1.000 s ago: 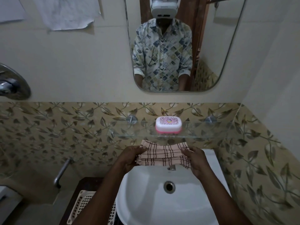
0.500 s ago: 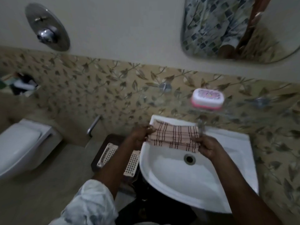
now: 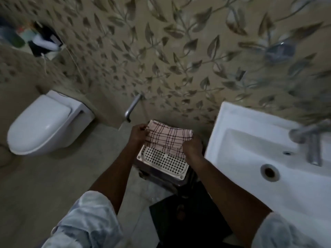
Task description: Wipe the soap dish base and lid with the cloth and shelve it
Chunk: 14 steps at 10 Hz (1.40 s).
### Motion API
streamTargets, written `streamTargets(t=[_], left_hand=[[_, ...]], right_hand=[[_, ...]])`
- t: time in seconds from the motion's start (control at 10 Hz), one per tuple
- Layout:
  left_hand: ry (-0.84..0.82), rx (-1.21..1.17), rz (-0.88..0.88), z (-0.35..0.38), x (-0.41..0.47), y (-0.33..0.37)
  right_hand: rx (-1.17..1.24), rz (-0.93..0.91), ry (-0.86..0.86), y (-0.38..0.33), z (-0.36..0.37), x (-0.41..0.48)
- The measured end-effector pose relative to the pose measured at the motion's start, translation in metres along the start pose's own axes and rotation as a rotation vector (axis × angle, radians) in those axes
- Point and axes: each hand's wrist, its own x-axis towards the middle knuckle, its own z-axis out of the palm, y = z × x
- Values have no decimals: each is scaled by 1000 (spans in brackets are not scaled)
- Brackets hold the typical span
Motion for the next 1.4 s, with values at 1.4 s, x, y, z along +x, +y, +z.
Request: streamTargets(t=[1.4], left_hand=[[-159,922,427,65,61,-154]], right_hand=[[-1293,-428,-237,114,78,65]])
